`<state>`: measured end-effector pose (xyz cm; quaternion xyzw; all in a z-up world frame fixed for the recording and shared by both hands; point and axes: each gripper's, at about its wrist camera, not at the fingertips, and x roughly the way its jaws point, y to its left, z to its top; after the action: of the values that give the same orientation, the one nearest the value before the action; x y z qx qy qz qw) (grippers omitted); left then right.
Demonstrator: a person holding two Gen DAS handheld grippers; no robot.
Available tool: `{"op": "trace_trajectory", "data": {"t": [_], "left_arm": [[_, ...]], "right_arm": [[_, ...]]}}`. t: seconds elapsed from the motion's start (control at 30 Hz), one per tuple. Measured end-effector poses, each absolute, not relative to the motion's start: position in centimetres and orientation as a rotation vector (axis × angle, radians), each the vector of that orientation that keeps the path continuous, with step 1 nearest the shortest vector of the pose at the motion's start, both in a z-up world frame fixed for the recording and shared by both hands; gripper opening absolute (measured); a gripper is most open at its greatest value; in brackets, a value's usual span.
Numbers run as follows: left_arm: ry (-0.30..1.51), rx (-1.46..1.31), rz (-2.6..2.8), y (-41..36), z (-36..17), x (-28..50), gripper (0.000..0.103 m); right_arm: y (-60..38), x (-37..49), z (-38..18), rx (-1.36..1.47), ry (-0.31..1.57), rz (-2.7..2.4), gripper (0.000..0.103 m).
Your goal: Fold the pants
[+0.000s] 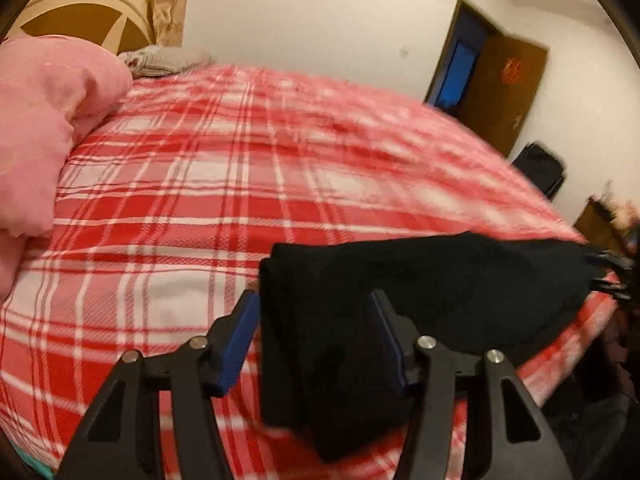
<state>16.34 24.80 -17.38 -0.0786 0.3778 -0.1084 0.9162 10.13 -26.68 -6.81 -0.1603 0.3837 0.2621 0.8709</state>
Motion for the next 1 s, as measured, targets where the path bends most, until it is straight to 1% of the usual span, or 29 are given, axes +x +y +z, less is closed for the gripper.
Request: {"op": "trace_trajectory", "data": {"t": [0.13,0.23,0.27,0.3,0.4,0.53,0.6,0.73,0.83,0.93,1.0], "left_arm": [[0.824,-0.177,-0.199,24.6,-18.4,17.6,0.055],[0.828,-0.175,-0.189,24.5,-18.3,17.5,0.039],[0.822,-0.175,-0.181,24.5,-18.1,17.5,0.027],[0.812,-0.167,-0.166,24.6,-17.8,17.4,0.021],[0.801,-0.191,-0.195,24.7,-17.3,17.3,0.021],[0.842,-0.223,-0.210,24.8,-18.1,18.3,0.021],[0.836,-0.242,-0.228,25.1,-18.1,18.6,0.007],[0.747,-0.283,-0.241,26.1,-15.4,18.3,0.007],[0.729,-0.254,-0.241,25.9,-14.5,18.7,0.008],[0.764,-0.153,-0.207,24.8,-15.8,19.7,0.008],[0.811,-0.126,-0.185,24.7,-17.6,20.7,0.008]], "right_arm": [[-26.5,9.7,-7.2,-0.321,0.805,0.572,0.077],[-26.5,9.8,-7.5,-0.307,0.811,0.582,0.077],[-26.5,9.9,-7.6,-0.301,0.815,0.580,0.077],[-26.6,10.0,-7.7,-0.297,0.817,0.578,0.077],[-26.6,10.3,-7.9,-0.275,0.823,0.576,0.077],[-26.2,10.3,-8.2,-0.273,0.828,0.584,0.077],[-25.8,9.9,-8.4,-0.292,0.828,0.592,0.077],[-25.0,9.1,-8.7,-0.346,0.818,0.604,0.077],[-24.6,9.1,-8.9,-0.354,0.820,0.610,0.077],[-24.1,9.3,-9.3,-0.354,0.826,0.614,0.077],[-23.7,9.2,-9.5,-0.366,0.827,0.617,0.077]]}}
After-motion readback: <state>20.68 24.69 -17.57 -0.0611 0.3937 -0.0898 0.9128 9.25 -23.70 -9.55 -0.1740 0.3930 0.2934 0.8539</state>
